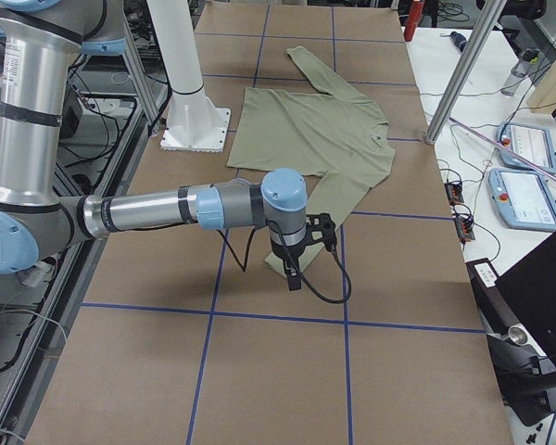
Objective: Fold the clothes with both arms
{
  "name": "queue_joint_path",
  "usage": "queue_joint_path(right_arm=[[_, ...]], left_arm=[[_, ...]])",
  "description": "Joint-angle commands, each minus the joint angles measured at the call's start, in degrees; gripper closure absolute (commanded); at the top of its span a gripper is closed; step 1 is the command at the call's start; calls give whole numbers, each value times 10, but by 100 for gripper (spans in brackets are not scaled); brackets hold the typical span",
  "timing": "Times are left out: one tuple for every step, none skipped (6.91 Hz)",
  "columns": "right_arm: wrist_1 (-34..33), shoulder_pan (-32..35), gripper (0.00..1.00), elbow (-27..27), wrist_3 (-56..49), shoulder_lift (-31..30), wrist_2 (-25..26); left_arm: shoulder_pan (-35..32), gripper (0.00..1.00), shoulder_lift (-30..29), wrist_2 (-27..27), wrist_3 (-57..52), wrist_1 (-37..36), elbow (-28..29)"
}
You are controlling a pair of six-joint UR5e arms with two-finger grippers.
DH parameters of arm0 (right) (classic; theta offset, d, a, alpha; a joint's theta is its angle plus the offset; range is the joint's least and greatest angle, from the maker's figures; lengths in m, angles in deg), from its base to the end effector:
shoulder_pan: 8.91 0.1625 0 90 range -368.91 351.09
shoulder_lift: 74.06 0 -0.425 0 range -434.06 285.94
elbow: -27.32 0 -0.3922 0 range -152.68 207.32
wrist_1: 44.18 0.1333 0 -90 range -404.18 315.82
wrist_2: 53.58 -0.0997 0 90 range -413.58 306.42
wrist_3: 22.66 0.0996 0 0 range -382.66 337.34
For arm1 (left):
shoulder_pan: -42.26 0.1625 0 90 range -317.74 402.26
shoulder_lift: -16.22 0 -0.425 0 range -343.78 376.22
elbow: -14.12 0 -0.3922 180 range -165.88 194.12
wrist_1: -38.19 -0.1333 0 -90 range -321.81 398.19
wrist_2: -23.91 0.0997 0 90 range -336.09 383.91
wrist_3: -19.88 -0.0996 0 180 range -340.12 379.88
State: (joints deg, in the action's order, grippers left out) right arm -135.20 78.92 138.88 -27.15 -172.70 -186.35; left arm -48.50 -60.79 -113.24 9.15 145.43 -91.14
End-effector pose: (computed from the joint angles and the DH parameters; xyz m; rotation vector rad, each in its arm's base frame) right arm 0.0493 -0.4332 0.5460 0.2132 -0.7405 -0.1879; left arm -0.0658 -0.4121 0.5916 0.4023 0.7811 0.3028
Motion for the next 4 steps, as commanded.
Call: queue_joint_path(right_arm=[[45, 1, 0, -14, 5, 48, 0], [58, 0, 0, -19, 33, 50, -3], [103, 0, 0, -23, 70, 50, -19], [174, -22, 0, -25, 116, 44, -20]], left_arm=[[-3, 0, -57, -1, 4, 126, 21], [-2, 0, -70, -2, 5, 131, 30], [-2, 0, -74, -5, 4, 135, 39], [-3, 0, -72, -7, 3, 136, 37]])
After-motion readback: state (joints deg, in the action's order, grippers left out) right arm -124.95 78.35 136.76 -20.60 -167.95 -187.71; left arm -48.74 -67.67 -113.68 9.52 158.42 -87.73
